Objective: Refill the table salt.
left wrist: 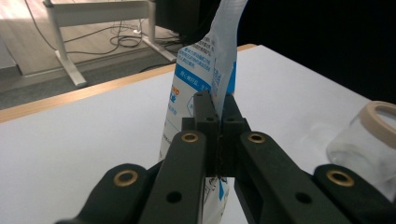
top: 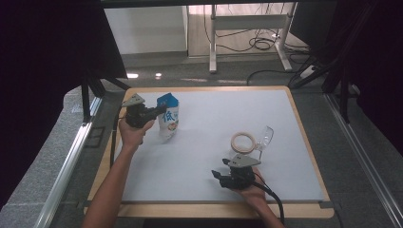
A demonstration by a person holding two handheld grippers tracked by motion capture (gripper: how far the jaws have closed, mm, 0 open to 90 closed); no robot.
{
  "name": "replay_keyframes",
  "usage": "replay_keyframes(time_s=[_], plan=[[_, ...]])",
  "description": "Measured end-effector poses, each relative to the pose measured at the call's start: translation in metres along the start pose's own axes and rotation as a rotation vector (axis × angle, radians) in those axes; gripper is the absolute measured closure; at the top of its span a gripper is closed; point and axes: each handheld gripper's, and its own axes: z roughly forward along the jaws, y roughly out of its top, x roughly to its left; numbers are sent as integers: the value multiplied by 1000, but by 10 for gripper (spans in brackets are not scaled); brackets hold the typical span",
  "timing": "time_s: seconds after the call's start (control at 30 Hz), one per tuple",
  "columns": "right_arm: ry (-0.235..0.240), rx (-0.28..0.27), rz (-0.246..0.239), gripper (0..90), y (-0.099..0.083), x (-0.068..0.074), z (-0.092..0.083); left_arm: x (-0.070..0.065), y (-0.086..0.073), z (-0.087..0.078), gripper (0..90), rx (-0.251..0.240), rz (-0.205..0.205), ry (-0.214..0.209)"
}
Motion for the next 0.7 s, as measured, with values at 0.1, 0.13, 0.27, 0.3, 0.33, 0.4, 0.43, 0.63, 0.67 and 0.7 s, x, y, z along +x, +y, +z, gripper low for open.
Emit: replay_keyframes(time_s=[0.1, 0.13, 0.27, 0.3, 0.33, 0.4, 0.43, 0.63, 0.67, 0.7], plan=[[-4, 0, 0, 381, 0, 0, 0, -4, 0, -3, 900, -3, -2, -13], [-2, -2, 0, 381, 0, 0, 0, -5, 0, -3, 900, -3, -2, -17], [-3, -4, -2, 381, 1, 1, 1, -9, -1, -6, 900, -9, -17, -42], [-3, -4, -2, 381, 1, 1, 1, -10, -2, -6, 900, -10, -19, -49], [-3, -4, -4, 382, 1, 1, 1, -12, -3, -6, 900, -9, -24, -59], [-3, -3, -3, 382, 1, 2, 2, -14, -4, -6, 900, -8, -23, -66], [-5, -1, -2, 382, 1, 3, 2, -15, -4, -7, 900, -4, -18, -67], [-4, -5, -3, 382, 2, 3, 4, -25, -5, -7, 900, -8, -17, -98], [-2, -7, -4, 382, 2, 4, 4, -26, -4, -7, 900, -6, -13, -101], [-2, -7, -4, 382, 2, 4, 4, -28, -5, -7, 900, -6, -13, -104]])
